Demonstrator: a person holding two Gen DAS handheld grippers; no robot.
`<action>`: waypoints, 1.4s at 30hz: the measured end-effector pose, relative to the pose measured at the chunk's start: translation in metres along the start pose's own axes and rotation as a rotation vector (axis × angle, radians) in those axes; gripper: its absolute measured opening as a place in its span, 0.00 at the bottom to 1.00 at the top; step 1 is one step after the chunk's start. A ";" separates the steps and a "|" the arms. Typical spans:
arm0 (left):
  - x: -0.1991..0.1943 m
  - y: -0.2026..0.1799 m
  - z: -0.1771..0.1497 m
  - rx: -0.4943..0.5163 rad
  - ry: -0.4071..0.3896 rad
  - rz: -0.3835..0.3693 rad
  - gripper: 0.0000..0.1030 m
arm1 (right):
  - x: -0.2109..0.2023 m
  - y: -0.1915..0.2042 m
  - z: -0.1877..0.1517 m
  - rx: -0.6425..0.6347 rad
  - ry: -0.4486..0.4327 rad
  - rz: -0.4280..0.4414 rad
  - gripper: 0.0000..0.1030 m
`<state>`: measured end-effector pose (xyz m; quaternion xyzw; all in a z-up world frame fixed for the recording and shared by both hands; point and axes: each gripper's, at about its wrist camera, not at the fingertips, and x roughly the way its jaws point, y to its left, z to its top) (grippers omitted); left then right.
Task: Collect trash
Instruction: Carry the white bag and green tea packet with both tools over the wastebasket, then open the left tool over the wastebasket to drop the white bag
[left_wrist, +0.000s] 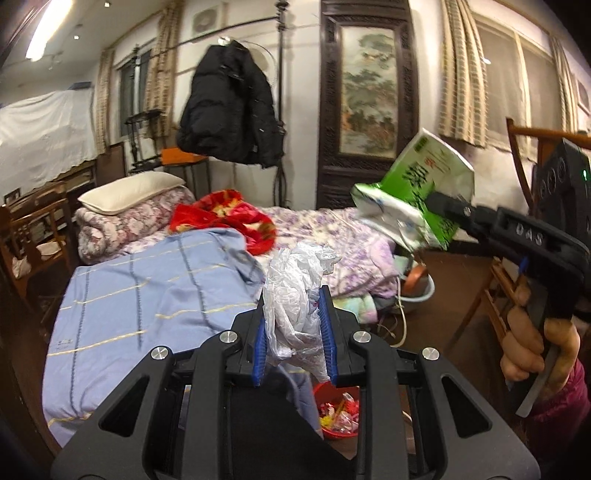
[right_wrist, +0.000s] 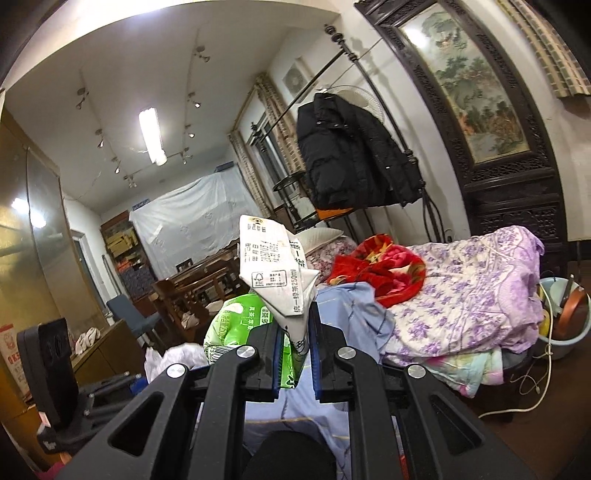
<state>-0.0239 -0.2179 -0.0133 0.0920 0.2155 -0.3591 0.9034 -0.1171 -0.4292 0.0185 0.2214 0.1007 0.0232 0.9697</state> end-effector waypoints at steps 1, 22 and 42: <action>0.008 -0.005 -0.001 0.010 0.015 -0.010 0.25 | -0.002 -0.004 -0.001 0.005 -0.001 -0.008 0.12; 0.178 -0.070 -0.062 0.103 0.366 -0.180 0.25 | 0.019 -0.137 -0.057 0.208 0.120 -0.207 0.12; 0.236 -0.093 -0.115 0.213 0.467 -0.084 0.83 | 0.030 -0.222 -0.116 0.376 0.214 -0.280 0.13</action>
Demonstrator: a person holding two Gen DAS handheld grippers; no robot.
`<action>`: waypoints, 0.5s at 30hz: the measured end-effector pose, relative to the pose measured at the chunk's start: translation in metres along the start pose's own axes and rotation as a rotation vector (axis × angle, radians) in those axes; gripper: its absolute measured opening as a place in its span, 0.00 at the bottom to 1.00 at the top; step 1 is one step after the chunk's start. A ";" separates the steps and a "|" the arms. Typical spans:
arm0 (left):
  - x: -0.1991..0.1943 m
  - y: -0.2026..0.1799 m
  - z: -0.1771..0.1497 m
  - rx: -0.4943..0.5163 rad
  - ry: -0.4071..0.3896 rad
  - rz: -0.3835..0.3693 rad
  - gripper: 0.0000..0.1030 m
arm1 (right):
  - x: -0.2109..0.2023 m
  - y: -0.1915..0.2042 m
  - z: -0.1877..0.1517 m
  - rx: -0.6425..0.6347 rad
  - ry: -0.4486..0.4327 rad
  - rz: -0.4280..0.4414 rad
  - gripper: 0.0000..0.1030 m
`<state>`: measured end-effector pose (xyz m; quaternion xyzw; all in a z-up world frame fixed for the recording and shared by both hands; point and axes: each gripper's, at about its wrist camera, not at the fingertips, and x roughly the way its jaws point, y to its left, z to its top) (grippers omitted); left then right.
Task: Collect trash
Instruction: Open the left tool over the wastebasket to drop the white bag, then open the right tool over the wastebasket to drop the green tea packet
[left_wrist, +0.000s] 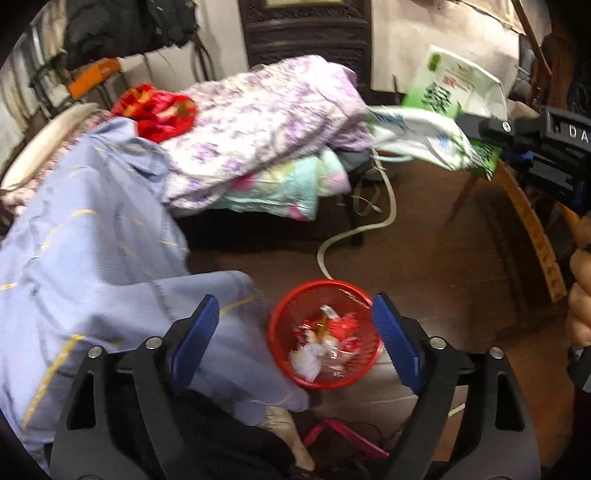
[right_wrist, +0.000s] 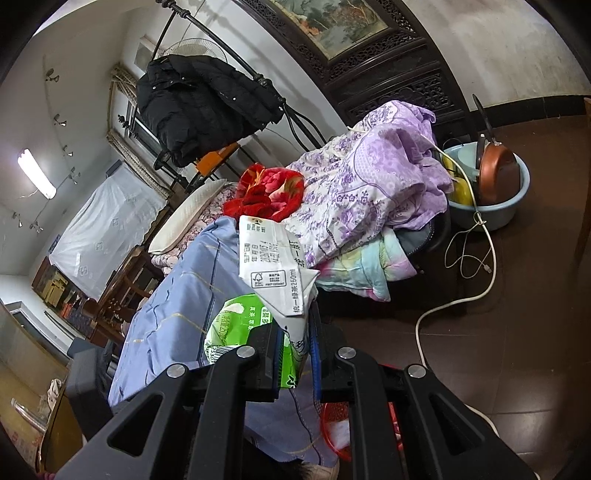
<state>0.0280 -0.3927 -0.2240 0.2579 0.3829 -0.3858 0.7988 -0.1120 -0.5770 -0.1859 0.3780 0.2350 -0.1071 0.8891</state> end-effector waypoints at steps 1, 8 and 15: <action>-0.005 0.003 -0.002 -0.005 -0.015 0.022 0.83 | 0.000 0.001 -0.001 -0.003 0.002 0.001 0.13; -0.048 0.032 -0.010 -0.089 -0.100 0.088 0.90 | 0.010 0.015 -0.012 -0.061 0.054 -0.012 0.13; -0.058 0.050 -0.016 -0.141 -0.121 0.101 0.92 | 0.037 0.014 -0.035 -0.067 0.153 -0.034 0.13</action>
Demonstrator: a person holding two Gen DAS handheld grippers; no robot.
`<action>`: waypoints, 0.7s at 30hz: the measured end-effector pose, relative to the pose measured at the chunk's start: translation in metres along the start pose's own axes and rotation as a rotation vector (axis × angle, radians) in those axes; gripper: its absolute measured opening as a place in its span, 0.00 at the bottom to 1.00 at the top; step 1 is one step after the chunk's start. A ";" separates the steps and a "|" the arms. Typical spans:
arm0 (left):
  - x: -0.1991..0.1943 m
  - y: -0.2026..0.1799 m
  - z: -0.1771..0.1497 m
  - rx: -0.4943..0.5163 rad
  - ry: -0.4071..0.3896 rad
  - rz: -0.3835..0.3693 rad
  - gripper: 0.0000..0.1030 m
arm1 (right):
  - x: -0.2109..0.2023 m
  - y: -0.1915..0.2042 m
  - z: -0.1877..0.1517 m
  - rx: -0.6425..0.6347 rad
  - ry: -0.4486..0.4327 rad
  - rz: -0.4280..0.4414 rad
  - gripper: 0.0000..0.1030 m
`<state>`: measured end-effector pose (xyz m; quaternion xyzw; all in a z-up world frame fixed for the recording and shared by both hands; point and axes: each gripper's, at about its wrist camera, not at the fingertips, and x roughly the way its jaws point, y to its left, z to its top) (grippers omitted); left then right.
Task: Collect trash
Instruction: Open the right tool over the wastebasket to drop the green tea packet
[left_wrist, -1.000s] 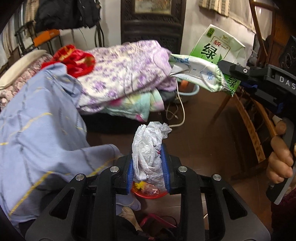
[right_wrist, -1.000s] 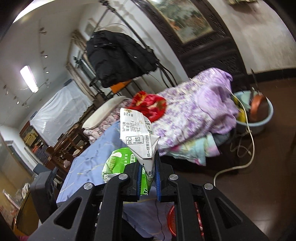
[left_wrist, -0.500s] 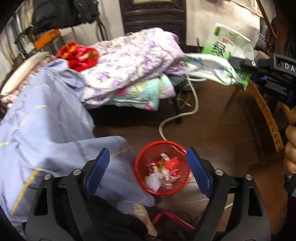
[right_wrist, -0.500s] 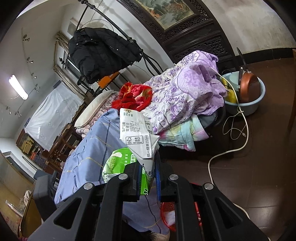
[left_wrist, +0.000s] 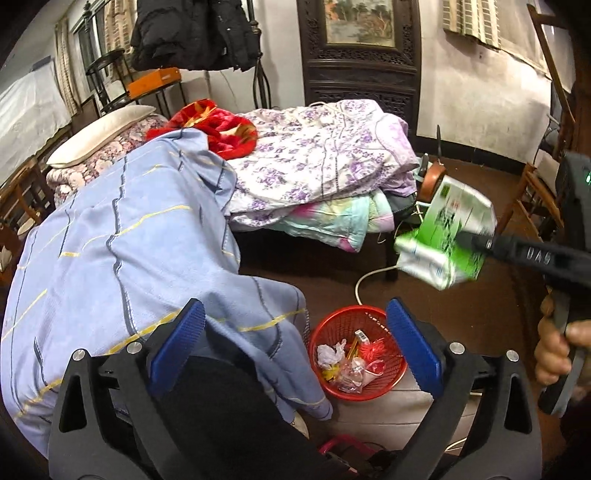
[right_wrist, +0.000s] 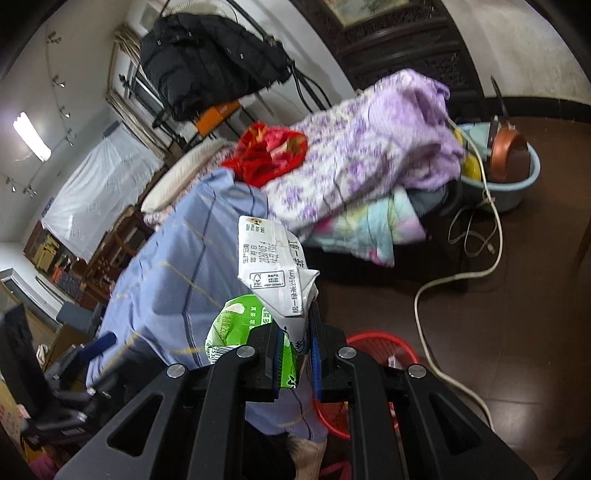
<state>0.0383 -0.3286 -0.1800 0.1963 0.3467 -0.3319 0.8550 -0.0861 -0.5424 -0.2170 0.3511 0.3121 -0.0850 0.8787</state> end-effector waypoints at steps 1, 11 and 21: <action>0.002 0.000 0.000 -0.003 0.003 0.005 0.92 | 0.006 0.000 -0.004 0.000 0.017 -0.004 0.13; 0.028 -0.012 -0.019 0.045 0.060 0.020 0.92 | 0.059 -0.024 -0.037 0.022 0.147 -0.073 0.13; 0.043 -0.012 -0.027 0.059 0.087 0.003 0.92 | 0.138 -0.049 -0.073 -0.011 0.289 -0.224 0.13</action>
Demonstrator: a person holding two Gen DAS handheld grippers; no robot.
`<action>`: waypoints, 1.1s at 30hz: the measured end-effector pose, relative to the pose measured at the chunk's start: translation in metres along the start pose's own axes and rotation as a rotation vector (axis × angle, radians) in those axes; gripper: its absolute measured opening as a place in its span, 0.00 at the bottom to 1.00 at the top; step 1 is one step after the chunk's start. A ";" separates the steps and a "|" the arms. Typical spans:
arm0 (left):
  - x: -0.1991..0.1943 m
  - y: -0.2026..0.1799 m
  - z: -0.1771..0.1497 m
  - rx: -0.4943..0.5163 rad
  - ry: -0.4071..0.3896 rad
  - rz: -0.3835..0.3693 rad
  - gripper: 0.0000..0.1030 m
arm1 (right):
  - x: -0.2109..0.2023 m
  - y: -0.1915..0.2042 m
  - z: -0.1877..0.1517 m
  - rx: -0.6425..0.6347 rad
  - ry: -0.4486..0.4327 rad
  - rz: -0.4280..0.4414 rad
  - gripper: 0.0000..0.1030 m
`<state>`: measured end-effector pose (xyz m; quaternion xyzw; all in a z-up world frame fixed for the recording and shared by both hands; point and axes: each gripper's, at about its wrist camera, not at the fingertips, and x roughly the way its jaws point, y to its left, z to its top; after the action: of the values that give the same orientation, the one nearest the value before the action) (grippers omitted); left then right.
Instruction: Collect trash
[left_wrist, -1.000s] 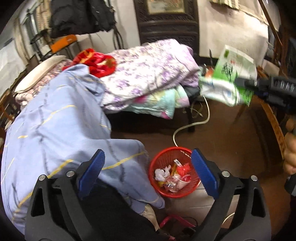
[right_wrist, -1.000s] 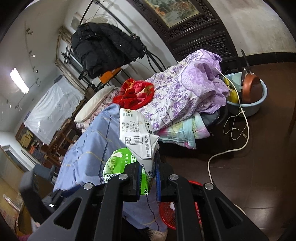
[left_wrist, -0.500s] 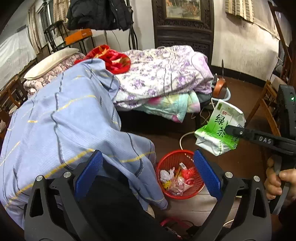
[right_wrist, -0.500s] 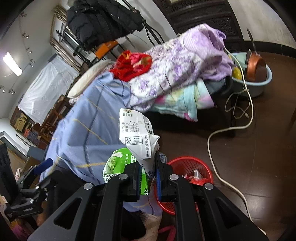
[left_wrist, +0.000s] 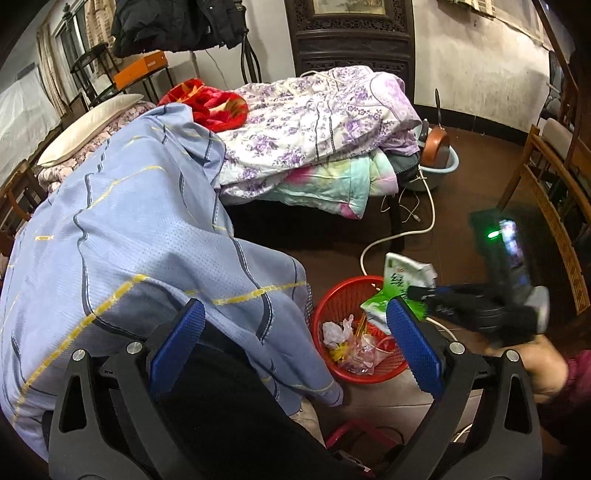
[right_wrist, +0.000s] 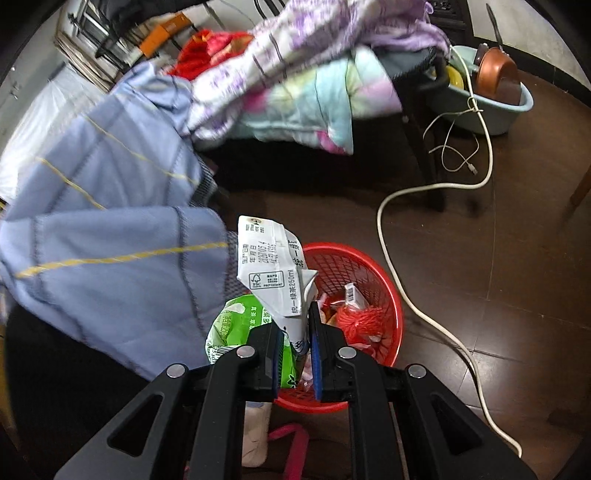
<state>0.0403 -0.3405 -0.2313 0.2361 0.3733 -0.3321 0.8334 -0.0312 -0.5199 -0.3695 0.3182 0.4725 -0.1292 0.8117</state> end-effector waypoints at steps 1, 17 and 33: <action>0.000 0.001 0.000 -0.004 0.000 -0.003 0.92 | 0.012 0.000 0.001 -0.002 0.012 -0.016 0.13; -0.005 -0.004 -0.003 0.023 0.000 0.015 0.92 | -0.034 -0.001 0.000 -0.103 0.005 -0.067 0.32; -0.009 -0.013 0.004 0.047 -0.024 -0.098 0.92 | -0.174 0.058 0.017 -0.198 -0.070 -0.163 0.52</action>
<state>0.0286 -0.3484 -0.2235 0.2332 0.3663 -0.3841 0.8148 -0.0802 -0.5027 -0.1933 0.1922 0.4786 -0.1587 0.8419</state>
